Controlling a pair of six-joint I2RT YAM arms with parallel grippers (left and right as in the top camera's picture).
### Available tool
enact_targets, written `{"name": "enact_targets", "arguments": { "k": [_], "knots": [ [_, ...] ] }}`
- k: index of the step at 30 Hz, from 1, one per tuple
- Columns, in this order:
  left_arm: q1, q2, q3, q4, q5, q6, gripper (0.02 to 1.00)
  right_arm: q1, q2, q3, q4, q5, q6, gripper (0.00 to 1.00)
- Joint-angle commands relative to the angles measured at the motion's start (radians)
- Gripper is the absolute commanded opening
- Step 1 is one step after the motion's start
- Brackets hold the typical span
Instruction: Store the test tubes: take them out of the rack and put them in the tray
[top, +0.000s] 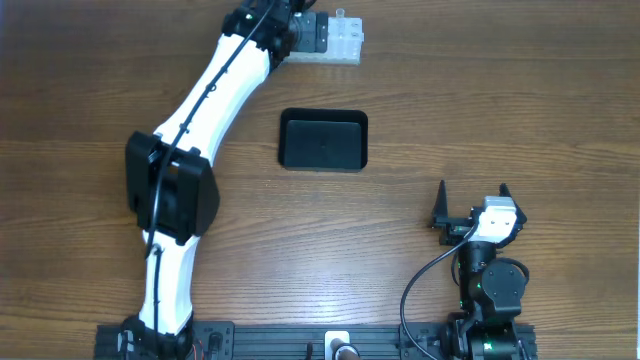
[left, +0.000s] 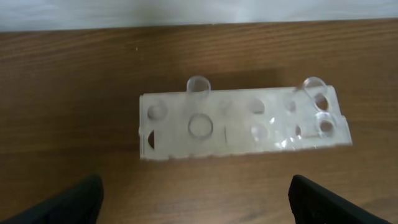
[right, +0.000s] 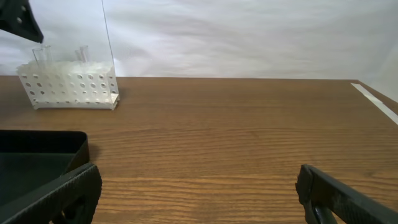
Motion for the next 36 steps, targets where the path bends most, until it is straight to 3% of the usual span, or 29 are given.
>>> {"name": "enact_targets", "arguments": {
  "k": [1, 36],
  "knots": [
    [0.008, 0.067, 0.081, 0.000, -0.042, 0.011, 0.939, -0.005, -0.010, -0.005, -0.004, -0.007, 0.003, 0.991],
    [0.012, 0.138, 0.096, 0.117, -0.018, 0.011, 0.827, -0.005, -0.010, -0.005, -0.004, -0.007, 0.003, 0.991]
  ]
}}
